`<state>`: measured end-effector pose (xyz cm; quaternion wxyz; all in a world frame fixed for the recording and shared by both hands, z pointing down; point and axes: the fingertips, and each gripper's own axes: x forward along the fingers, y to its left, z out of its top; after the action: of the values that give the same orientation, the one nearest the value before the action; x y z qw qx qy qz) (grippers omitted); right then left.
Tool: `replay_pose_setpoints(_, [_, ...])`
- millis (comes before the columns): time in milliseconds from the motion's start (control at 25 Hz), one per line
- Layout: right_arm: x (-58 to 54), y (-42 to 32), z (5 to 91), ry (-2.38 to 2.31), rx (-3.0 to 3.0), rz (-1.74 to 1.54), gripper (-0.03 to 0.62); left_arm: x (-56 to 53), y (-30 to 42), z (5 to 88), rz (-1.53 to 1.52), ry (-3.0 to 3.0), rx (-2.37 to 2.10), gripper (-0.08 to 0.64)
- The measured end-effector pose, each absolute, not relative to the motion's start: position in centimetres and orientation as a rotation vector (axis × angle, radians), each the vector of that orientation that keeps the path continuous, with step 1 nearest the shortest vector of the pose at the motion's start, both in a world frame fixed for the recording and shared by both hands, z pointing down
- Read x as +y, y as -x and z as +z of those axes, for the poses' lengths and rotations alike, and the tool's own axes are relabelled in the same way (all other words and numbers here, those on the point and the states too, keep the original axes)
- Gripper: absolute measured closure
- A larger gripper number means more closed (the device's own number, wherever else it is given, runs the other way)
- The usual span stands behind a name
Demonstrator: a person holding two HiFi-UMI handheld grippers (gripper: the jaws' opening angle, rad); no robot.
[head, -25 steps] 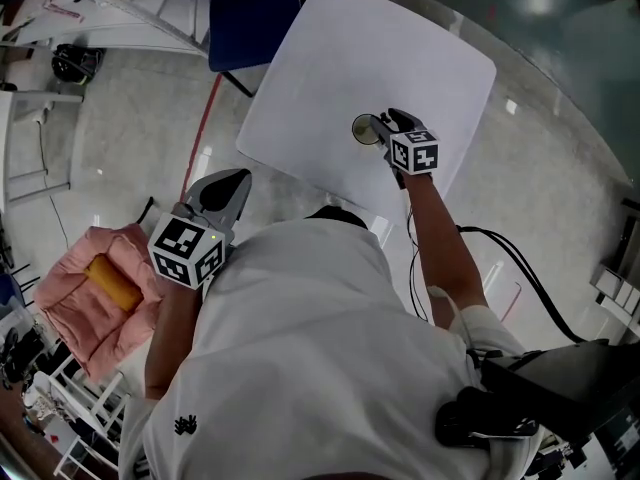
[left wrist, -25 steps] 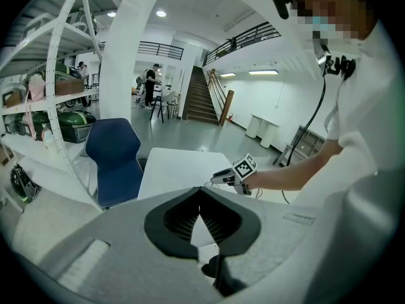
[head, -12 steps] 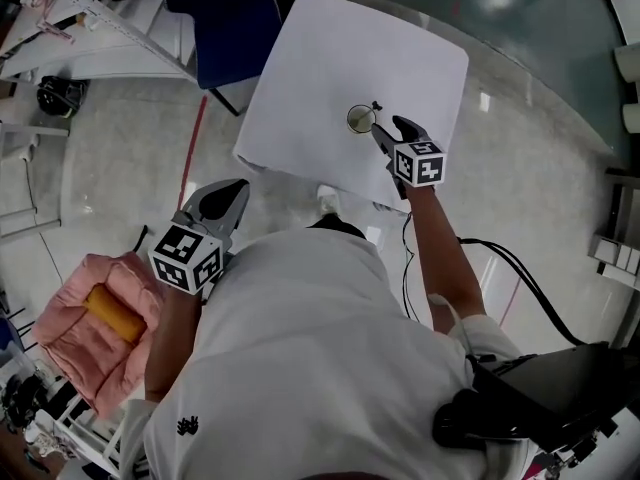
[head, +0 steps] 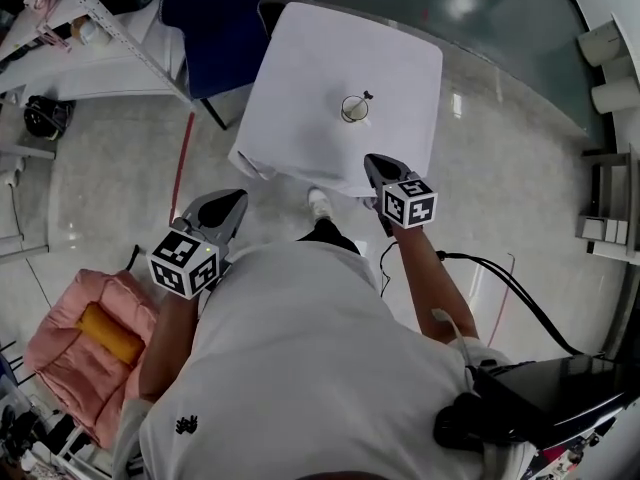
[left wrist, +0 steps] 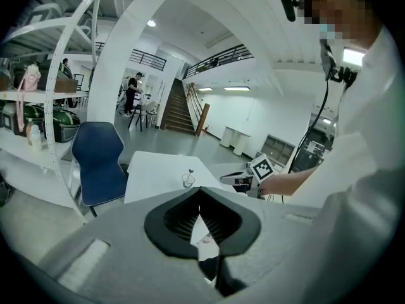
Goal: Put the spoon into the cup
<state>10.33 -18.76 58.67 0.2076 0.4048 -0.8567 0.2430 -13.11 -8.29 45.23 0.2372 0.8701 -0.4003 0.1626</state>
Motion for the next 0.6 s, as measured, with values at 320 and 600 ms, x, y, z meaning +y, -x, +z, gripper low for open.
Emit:
replay_pose_setpoints(320, [-8.9,-3.6,55.1,-0.978,-2.475,0.642,0.583,-2.0,15.7,46.1,0.436,-2.404,-1.031,0.550])
replay_pose_setpoints(600, [-2.9,-0.8,52.8,-0.965,-2.512,0.623,0.583,1.9,16.0,47.7,0.426,-2.413,-0.955,0.549])
